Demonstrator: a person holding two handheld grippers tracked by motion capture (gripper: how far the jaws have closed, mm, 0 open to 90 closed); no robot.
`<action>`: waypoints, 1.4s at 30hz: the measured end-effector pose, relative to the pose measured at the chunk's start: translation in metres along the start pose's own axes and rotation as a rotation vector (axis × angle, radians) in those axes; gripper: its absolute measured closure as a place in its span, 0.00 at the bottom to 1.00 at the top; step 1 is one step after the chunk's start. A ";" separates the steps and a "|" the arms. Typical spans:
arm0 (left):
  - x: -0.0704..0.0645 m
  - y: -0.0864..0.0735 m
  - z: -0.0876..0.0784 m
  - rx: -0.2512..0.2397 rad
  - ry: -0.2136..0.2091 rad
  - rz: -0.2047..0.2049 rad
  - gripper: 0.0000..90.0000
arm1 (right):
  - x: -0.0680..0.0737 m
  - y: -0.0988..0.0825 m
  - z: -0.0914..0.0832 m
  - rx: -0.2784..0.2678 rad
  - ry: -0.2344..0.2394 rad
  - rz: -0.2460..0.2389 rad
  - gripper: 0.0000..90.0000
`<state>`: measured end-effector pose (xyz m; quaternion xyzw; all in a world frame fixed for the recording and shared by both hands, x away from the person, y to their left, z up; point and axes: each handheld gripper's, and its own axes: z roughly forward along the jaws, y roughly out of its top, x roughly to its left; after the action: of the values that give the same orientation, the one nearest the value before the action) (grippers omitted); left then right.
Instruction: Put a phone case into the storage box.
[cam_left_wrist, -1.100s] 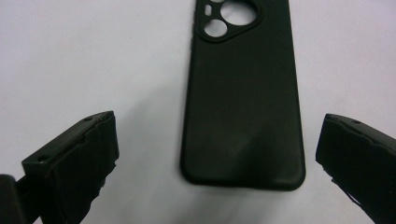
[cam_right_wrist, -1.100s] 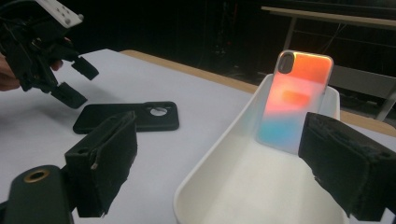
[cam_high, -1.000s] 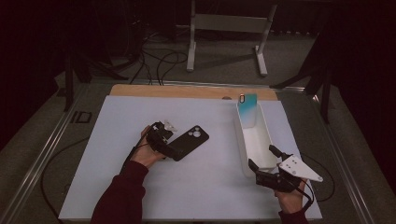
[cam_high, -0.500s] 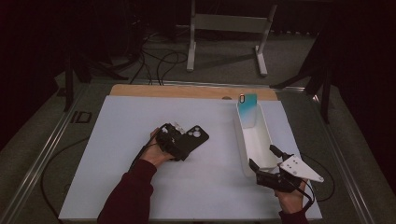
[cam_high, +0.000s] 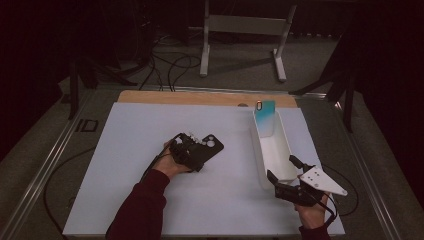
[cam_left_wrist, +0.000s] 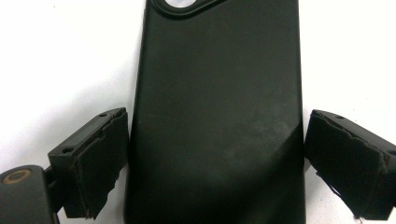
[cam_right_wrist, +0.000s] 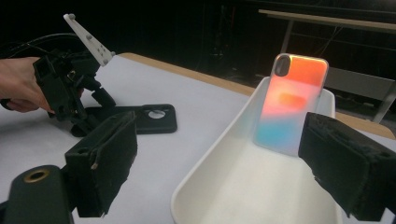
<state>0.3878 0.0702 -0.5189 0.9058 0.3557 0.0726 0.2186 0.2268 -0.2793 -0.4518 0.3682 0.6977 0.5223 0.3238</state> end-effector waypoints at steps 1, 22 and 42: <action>0.000 0.000 0.000 0.003 0.000 -0.001 0.09 | 0.000 0.000 0.000 -0.001 0.001 -0.001 0.13; -0.004 0.002 -0.004 0.011 0.020 0.022 0.18 | 0.000 0.001 0.001 -0.003 0.002 0.002 0.13; -0.007 0.005 -0.046 -0.153 0.039 0.004 0.17 | 0.001 0.011 0.011 0.038 0.022 0.026 0.13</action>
<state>0.3721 0.0779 -0.4753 0.8854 0.3517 0.1175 0.2803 0.2375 -0.2715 -0.4442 0.3775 0.7063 0.5170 0.3021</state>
